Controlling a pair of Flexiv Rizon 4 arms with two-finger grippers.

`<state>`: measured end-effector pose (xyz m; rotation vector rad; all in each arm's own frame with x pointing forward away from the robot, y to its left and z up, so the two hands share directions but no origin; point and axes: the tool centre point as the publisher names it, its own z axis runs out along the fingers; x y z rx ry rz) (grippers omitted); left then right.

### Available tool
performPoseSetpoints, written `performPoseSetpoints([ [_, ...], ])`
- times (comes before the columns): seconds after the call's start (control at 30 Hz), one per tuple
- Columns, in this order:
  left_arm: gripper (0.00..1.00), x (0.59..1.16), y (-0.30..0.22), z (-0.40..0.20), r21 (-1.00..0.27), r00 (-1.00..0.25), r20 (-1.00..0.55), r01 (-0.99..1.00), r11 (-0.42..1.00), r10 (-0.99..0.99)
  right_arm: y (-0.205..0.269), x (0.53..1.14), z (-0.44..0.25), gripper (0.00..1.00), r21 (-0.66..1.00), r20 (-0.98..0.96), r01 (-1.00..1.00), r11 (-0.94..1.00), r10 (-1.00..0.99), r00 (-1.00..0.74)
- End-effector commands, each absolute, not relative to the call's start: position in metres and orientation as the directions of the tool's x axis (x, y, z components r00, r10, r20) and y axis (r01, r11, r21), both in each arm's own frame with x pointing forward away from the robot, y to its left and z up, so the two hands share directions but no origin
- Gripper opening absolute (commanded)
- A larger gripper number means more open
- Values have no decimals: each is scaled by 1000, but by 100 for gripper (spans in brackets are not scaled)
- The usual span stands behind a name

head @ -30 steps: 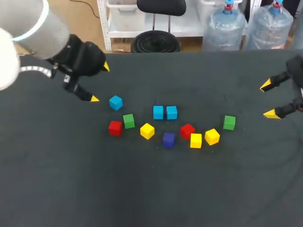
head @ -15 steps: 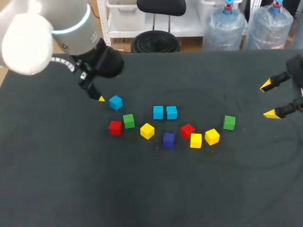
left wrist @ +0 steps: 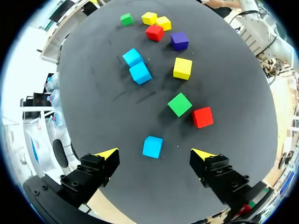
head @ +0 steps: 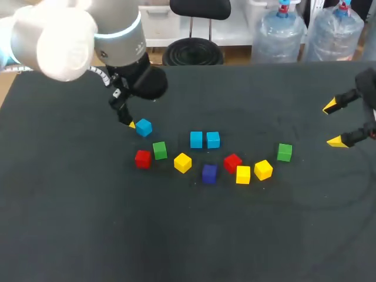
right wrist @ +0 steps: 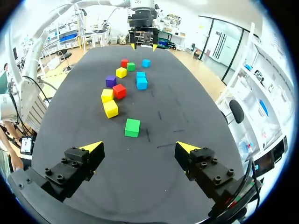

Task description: Place the blue cubes, place green cubes on the blue cubes, place the yellow cubes on the green cubes, then place the red cubes on the yellow cubes, and place purple cube on the red cubes.

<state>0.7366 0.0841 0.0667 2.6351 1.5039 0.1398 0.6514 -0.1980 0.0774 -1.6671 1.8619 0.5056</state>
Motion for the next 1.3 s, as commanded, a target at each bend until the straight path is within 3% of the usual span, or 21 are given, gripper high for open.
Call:
performPoseSetpoints([
  [0.03,100,745,80,58,34,535,30,844,-536,844,-198,653,76,100,-99,-647,-984,145,-761,-47],
  [1.3,100,758,88,13,25,532,-40,847,-531,846,-198,653,76,100,-99,-647,-984,145,-761,-47],
])
